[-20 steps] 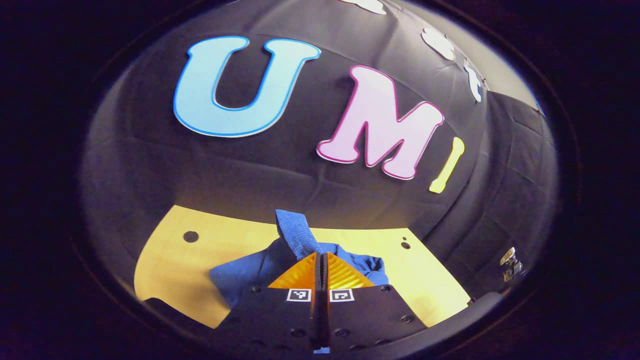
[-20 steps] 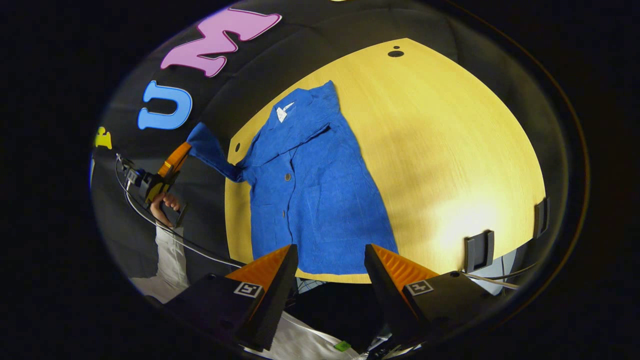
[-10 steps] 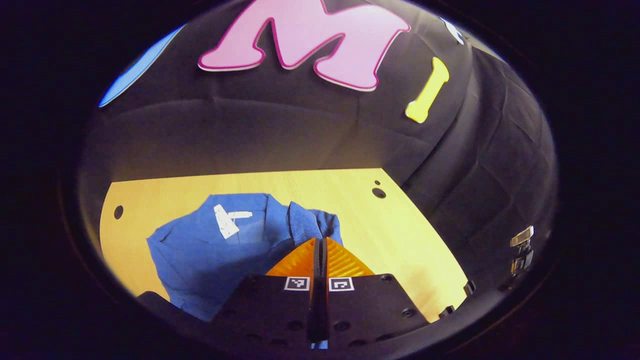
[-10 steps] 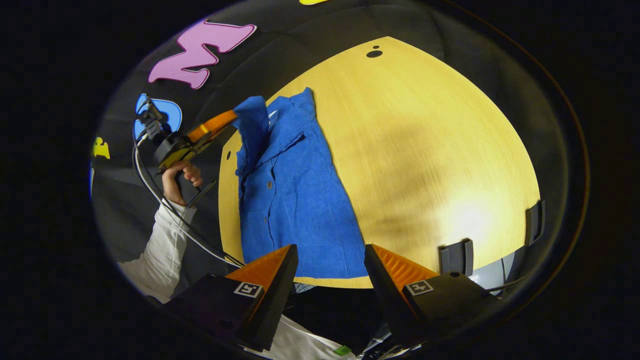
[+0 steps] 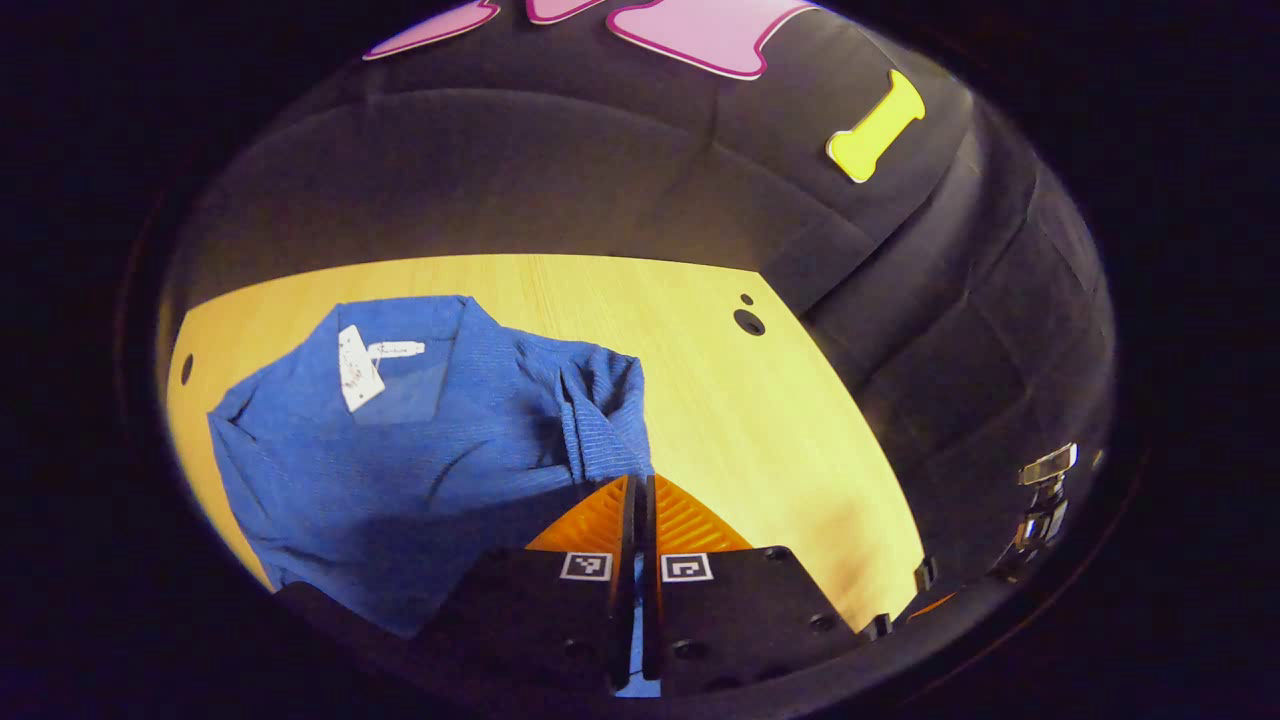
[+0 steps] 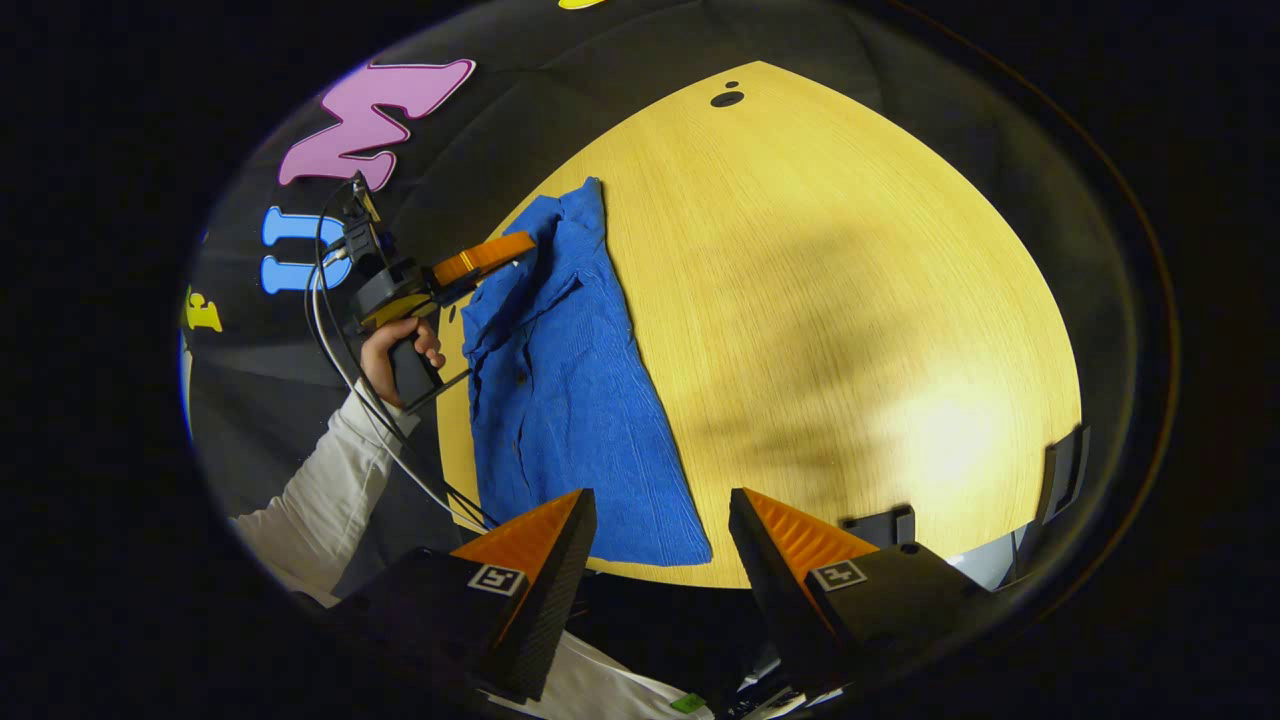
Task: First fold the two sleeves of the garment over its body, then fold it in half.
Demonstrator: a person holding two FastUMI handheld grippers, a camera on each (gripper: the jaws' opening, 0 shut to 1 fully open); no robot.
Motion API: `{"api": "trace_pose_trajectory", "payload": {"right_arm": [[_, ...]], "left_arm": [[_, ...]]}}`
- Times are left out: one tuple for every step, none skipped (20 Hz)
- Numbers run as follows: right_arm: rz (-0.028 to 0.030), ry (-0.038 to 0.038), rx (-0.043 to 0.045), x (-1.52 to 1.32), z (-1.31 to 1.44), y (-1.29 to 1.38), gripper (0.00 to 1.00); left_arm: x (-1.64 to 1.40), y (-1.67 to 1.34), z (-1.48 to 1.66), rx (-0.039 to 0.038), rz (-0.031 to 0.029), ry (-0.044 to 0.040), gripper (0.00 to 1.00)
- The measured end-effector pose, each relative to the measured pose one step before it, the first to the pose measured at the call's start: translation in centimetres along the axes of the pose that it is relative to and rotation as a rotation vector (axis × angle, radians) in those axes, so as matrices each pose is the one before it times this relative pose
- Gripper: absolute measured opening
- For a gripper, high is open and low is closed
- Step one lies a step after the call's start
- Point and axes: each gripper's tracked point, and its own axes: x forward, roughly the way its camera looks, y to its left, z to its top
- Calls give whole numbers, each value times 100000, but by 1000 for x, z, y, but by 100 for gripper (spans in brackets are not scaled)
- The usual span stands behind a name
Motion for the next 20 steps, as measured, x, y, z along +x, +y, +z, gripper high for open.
{"api": "trace_pose_trajectory", "payload": {"right_arm": [[-718, 317, -966, 180, -65, -398, 88], [-791, 31, -655, 41, -91, -265, 88], [-591, 54, -262, 168, -33, -245, 87], [-393, -166, -56, 119, -26, -165, 88], [51, -417, -300, 170, 121, 4, 88], [61, -353, -467, 243, 154, 95, 88], [11, -143, -437, 328, 197, 232, 88], [-50, -22, -632, -180, -205, 256, 87], [-253, 420, -985, 112, -231, 393, 87], [-271, 590, -1501, 480, -148, 366, 87], [-204, 440, -1778, 486, -171, 654, 87], [-116, 438, -1849, 483, -174, 788, 88], [-217, 238, -1805, 476, -176, 751, 88], [-337, 415, -1789, 551, -351, 741, 88], [-140, 830, -1327, 562, -510, 848, 88], [-160, 902, -1000, 517, -572, 799, 89], [-343, 1173, -1048, 566, -529, 636, 90], [-518, 1209, -1120, 596, -522, 569, 93], [-1269, 819, -738, 573, -387, 256, 98], [-1971, 680, -74, 354, -535, -22, 98]], "left_arm": [[-7, -1214, 239, -3931, -5546, -728, 4], [-80, -49, 402, -2840, -1674, -1933, 17], [-485, 159, 590, -688, 1036, -1477, 32], [-248, 428, 140, 764, 1938, -982, 48], [-769, 309, 69, 2158, 2272, -163, 48], [-978, 763, -154, 2455, 3101, 50, 58], [-1239, 1123, -224, 2618, 5104, 297, 57], [-1467, 1373, -245, 2358, 5004, -633, 67], [-1606, 1337, -500, 2273, 4887, 320, 63], [-2067, 1452, -1093, 1506, 4688, 1857, 68], [-1561, 1622, -1391, 1135, 4577, 2208, 73], [-1734, 1648, -1558, 1359, 4349, 2207, 80], [-1567, 1891, -1898, 1291, 5029, 3128, 84], [-1327, 2061, -2388, 1054, 5467, 3254, 86], [-1206, 1917, -2463, 626, 4640, 2272, 86], [-1136, 1330, -2880, -564, 1489, 3013, 86], [-1017, 879, -3041, -3231, -609, 3758, 85], [-638, 983, -3006, -4594, -1544, 3711, 85], [-370, 974, -2766, -4873, -1184, 3766, 86], [92, 1363, -2264, -4533, -127, 2976, 83]]}}
